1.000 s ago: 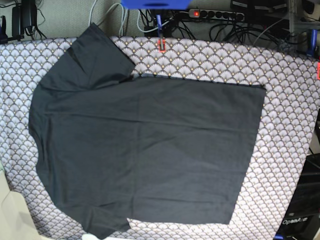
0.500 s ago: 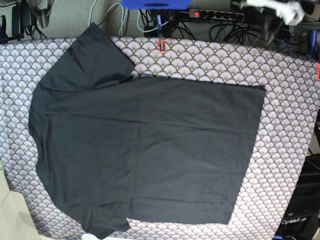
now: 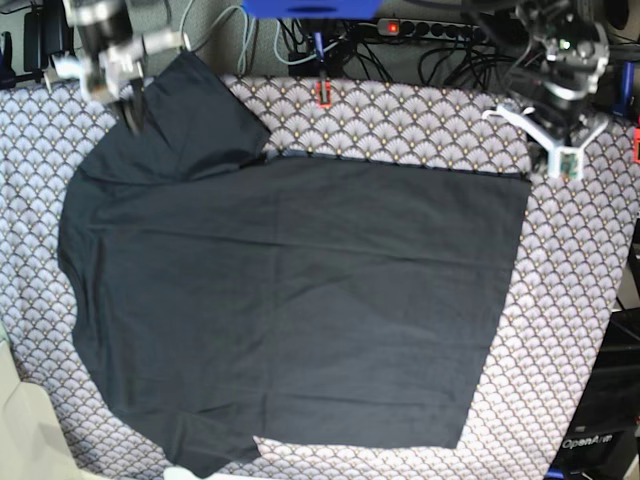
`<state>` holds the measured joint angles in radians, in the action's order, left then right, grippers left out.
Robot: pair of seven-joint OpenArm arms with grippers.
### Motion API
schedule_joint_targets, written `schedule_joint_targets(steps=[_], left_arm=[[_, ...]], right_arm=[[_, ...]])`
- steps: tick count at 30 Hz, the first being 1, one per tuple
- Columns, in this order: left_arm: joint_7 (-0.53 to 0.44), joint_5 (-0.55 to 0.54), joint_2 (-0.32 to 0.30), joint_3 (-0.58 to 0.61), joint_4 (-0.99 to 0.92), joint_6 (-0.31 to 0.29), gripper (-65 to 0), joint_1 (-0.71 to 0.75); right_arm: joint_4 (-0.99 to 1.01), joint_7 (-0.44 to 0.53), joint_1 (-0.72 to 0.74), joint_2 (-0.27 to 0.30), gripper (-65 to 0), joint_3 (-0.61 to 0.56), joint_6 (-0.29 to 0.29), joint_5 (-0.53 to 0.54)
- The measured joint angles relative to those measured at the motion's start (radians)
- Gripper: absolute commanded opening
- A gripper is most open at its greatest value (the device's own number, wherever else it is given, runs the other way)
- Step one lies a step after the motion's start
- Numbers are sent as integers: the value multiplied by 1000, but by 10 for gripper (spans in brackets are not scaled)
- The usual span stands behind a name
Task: Fold the T-shirt properly
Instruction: 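Move right gripper to the sleeve edge, left gripper to the hem corner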
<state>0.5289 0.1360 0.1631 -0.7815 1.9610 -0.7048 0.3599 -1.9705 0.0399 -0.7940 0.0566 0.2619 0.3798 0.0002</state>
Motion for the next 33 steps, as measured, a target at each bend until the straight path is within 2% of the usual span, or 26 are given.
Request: schedule_joint_targets(steps=[1,2,4,7,10,11,13,16,19,21,26,33], left_arm=[[6,29,0,8,0,1,-650,-14],[31,40,0,13,-1,1,-627,-30],[42,40,0,18,-3,3,-568,-55],[55,37,1,22,1,1,-486,-55],[64,55,-1,17,-4,5,-464,-74],[58,47,-2,18,-4,5,-461,-76],[62,45,-2,18,-11,1,-442,-92],[58,43,-2,19,-50,4,-383,-108],[68,50,1,18,-90,2,-324,-129],[60,50,-3,17,-108,3,-321,-148],[56,47,-2,15,-209,4,-321,-198],[62,53,3,-21,-330,-3,-321,-251]], right_arm=[[-3,-46,39,-10,-610,14,65,-3],[-2,-73,65,-30,-585,32,106,5],[-1,-123,121,-92,-528,103,180,43],[-1,-198,204,-143,-429,211,319,102],[3,-353,318,-176,-362,294,320,98],[2,-386,341,-175,-357,320,325,113],[3,-532,393,-176,-354,380,320,107],[6,-699,480,-173,-346,447,323,98],[14,-875,554,-121,-332,496,319,97],[25,-943,574,-85,-332,497,319,98],[76,-983,571,-46,-332,488,319,101],[152,-977,565,-1,-336,459,319,105]])
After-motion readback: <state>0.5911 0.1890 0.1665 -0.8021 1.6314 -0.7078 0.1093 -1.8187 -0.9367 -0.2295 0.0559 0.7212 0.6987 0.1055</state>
